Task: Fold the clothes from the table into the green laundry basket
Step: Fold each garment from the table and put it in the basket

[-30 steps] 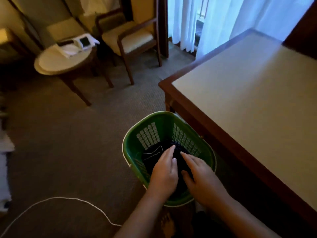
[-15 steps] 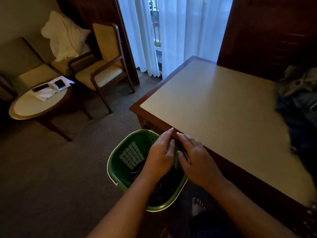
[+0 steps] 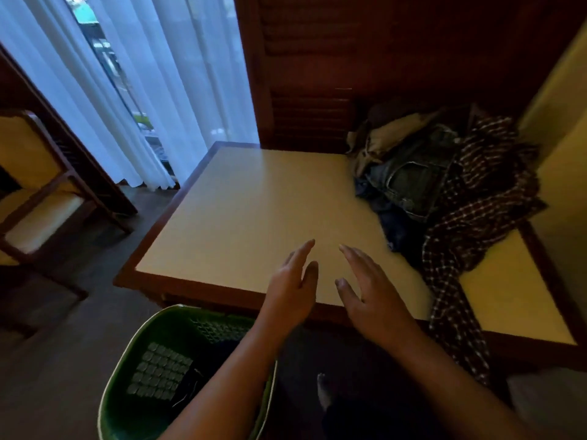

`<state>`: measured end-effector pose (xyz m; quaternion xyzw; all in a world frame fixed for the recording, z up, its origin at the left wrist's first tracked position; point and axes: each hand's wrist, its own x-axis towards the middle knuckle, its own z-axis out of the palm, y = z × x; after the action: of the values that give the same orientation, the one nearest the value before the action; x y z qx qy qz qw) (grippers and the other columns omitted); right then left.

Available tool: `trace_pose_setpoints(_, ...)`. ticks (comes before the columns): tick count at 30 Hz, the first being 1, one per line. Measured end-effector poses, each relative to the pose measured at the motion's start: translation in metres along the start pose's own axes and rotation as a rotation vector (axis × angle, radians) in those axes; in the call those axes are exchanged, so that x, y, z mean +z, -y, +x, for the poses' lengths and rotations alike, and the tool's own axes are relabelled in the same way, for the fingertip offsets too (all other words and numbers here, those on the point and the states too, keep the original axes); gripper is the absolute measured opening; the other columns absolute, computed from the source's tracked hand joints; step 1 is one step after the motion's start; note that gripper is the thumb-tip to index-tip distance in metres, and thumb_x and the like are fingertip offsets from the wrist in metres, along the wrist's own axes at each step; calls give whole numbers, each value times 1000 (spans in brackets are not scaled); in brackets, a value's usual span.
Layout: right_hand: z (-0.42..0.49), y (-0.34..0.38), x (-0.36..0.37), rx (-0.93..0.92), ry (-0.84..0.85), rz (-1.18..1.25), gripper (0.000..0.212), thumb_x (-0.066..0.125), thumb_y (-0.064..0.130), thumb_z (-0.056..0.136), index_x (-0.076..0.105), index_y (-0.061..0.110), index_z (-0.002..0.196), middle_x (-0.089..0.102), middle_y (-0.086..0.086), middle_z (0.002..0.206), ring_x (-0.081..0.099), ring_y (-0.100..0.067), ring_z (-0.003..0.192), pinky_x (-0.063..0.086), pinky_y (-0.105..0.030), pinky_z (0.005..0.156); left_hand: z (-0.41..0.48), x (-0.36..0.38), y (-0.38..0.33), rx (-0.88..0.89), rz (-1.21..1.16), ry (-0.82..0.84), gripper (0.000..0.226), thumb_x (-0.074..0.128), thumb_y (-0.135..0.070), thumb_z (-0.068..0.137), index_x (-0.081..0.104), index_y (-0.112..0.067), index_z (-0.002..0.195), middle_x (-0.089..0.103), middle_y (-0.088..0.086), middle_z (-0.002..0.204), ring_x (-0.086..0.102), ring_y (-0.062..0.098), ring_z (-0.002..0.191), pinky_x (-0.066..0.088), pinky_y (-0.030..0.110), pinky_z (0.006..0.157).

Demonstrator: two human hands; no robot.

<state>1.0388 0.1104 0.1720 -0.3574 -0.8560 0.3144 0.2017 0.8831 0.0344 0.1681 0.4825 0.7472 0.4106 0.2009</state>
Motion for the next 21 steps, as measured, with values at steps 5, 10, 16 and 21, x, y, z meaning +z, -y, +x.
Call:
trace_pose_setpoints(5,2,-42,-43,125,-122,11,59,51,31,105,29,26,160,32,10,162,22,7,142,18,-14,116,47,51,-36,79,-32,122,48,47,-27,110,41,-30,157,46,-9,159,46,7,142,38,18,109)
trace_pose_setpoints(10,25,-87,-79,214,-210,90,60,52,34,105,28,27,160,32,14,159,25,2,144,24,-24,118,101,91,-60,82,-5,207,49,47,-29,110,39,-30,158,43,-6,161,45,13,144,39,25,111)
trace_pose_setpoints(16,98,-183,-127,468,-451,150,76,62,49,96,32,19,159,33,-2,163,32,-22,149,29,-34,118,186,131,-90,77,41,255,52,47,-27,109,36,-28,160,43,-2,161,46,19,144,42,30,113)
trace_pose_setpoints(21,156,-265,-158,944,-610,650,150,87,74,48,0,31,162,14,0,168,23,-30,152,27,-54,123,231,149,-101,71,111,278,53,49,-27,109,37,-26,161,45,-3,158,50,16,139,41,19,101)
